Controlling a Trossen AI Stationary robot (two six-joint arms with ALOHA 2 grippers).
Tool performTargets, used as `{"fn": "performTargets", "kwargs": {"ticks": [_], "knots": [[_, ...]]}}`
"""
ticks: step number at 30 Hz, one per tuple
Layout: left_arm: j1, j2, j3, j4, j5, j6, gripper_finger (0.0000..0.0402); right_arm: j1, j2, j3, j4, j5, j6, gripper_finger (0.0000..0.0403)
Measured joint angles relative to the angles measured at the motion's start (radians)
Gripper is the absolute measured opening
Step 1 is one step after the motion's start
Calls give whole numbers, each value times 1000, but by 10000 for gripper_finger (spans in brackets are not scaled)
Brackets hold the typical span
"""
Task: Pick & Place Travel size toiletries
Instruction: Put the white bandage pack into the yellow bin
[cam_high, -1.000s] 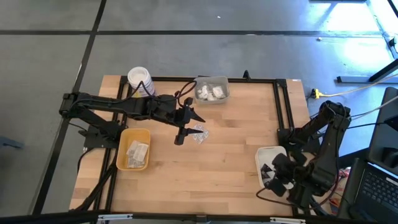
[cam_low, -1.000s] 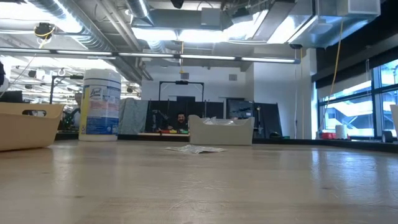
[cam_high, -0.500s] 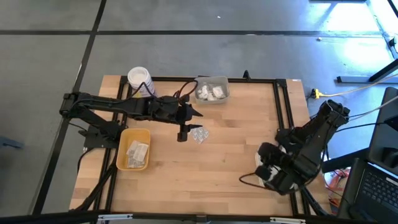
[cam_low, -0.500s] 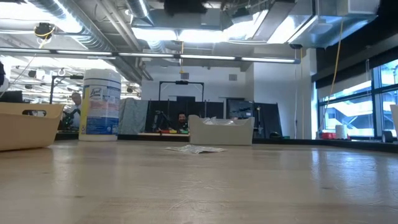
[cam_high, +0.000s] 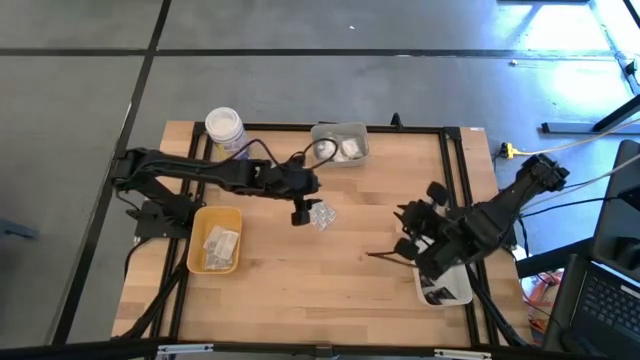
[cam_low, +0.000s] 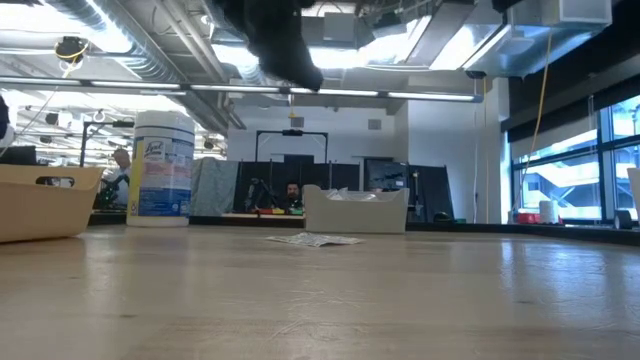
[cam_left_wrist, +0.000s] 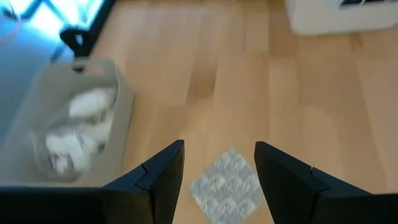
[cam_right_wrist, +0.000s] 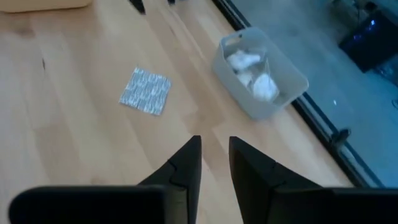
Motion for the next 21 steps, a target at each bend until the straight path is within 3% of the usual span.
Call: {"fn": "performTargets", "kwargs": {"ticks": [8,14,21], "knots": [[31,33,0,-109,13,-27,194,-108,-54,0,78,0,-198,87],[41,60,0,-98,18,-41,192,-184,-91,0,142,-4,-296,76],[43,130,-3,-89,52,-50,192,-263,-106,0,325,-103,-503,78]]}}
